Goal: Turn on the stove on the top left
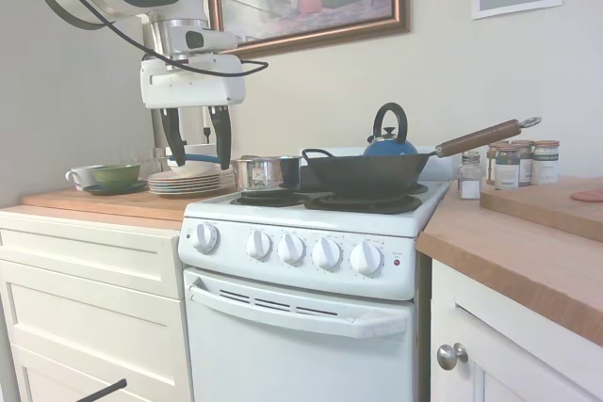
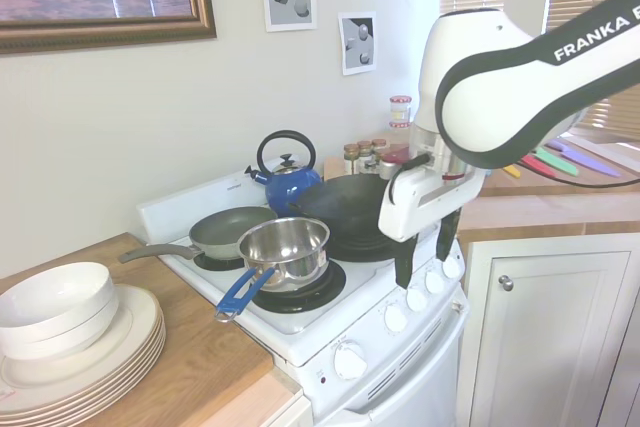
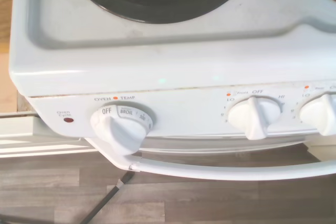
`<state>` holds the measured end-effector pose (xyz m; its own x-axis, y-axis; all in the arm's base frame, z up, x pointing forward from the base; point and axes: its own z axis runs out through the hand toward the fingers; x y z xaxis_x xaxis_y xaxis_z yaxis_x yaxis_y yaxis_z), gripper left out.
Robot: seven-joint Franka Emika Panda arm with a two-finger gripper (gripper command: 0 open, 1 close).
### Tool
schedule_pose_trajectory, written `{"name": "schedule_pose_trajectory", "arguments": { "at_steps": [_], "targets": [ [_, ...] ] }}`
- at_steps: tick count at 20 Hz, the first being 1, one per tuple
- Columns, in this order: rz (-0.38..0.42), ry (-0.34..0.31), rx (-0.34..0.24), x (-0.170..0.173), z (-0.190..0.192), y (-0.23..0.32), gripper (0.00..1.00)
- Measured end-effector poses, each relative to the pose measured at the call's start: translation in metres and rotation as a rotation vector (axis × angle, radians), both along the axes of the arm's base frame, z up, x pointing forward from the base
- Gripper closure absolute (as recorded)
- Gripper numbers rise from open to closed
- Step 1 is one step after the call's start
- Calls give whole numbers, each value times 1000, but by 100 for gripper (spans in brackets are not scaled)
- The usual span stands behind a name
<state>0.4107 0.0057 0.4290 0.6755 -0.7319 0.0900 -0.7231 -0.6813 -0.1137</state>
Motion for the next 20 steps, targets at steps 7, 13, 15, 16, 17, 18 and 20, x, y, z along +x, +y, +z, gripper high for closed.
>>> {"name": "schedule_pose_trajectory", "arguments": {
  "at_steps": [7, 13, 15, 16, 17, 18, 20],
  "targets": [
    [7, 29, 6, 4, -14, -14, 0],
    [2, 55, -5, 14, -35, -37, 100],
    [0, 61, -14, 21, -44, -43, 100],
    [1, 63, -20, 24, -47, -45, 100],
    [3, 64, -26, 26, -51, -47, 100],
    [4, 66, -30, 28, -55, -49, 100],
    [5, 68, -37, 30, -61, -52, 100]
  ]
}}
